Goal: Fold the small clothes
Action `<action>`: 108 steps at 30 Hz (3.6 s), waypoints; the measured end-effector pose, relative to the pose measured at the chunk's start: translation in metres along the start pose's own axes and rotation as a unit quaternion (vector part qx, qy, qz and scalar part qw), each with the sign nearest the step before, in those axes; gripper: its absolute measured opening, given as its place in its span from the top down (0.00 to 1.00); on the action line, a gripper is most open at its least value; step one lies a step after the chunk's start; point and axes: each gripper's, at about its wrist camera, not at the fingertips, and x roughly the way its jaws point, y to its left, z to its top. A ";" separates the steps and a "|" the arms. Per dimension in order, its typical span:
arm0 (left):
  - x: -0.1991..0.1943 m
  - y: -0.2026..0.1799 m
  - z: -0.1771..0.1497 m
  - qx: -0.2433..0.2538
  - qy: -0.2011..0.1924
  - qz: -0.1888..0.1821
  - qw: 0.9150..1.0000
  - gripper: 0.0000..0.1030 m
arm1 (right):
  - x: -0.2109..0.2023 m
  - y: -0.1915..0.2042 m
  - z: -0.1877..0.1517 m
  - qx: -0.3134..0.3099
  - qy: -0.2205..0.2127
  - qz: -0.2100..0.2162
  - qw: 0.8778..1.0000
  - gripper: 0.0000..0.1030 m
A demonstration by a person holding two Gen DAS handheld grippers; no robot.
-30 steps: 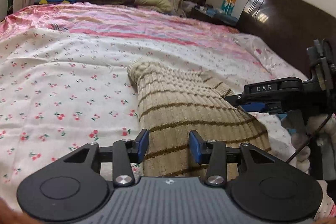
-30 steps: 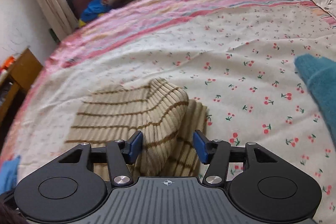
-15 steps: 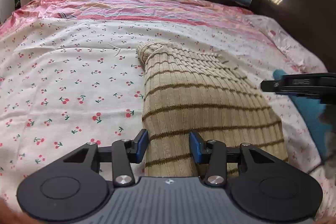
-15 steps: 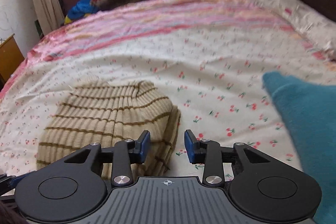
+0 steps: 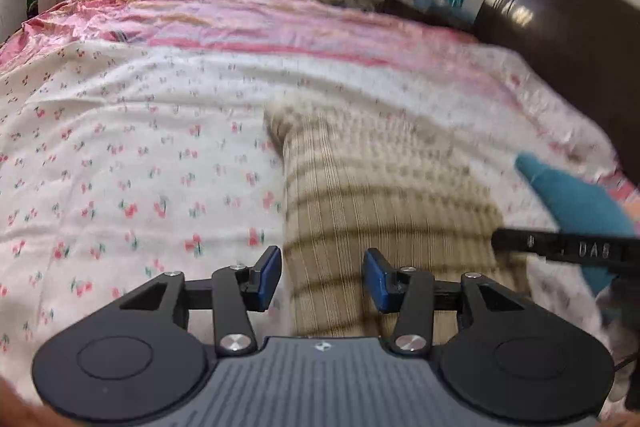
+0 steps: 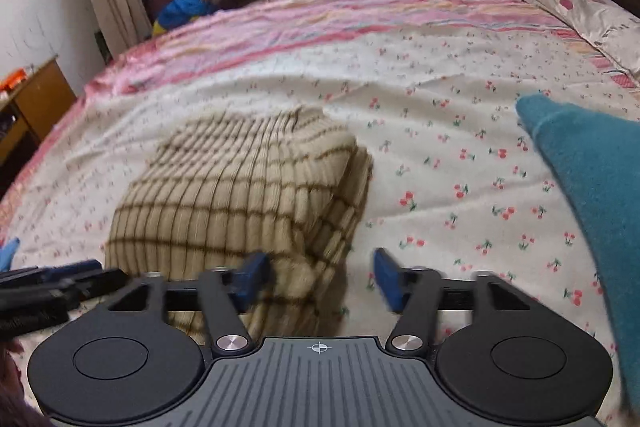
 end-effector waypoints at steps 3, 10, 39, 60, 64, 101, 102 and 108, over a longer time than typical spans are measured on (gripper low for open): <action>0.013 0.013 0.009 -0.021 0.002 -0.029 0.999 0.40 | 0.013 -0.020 0.004 0.042 0.008 0.029 0.999 0.26; 0.046 0.037 0.014 -0.059 0.021 -0.114 0.991 0.34 | 0.049 -0.057 -0.001 0.144 0.030 0.121 0.982 0.18; 0.008 0.029 -0.029 -0.027 0.079 -0.169 0.982 0.44 | 0.028 -0.025 -0.016 0.140 0.085 0.242 0.956 0.60; -0.078 -0.050 -0.093 0.095 0.024 0.080 0.992 0.38 | -0.044 0.044 -0.113 -0.023 0.031 0.002 0.999 0.43; -0.081 -0.054 -0.101 0.086 0.028 0.086 0.992 0.38 | -0.063 0.042 -0.108 -0.005 0.017 -0.004 1.000 0.44; -0.109 -0.054 -0.134 0.038 0.024 0.123 0.991 0.00 | -0.120 0.070 -0.161 0.023 -0.008 0.014 1.000 0.42; -0.108 -0.054 -0.135 0.042 0.026 0.125 0.991 0.00 | -0.120 0.070 -0.161 0.023 -0.008 0.013 1.000 0.42; -0.107 -0.056 -0.139 0.043 0.032 0.126 0.991 0.00 | -0.118 0.069 -0.163 0.023 -0.006 0.010 1.000 0.42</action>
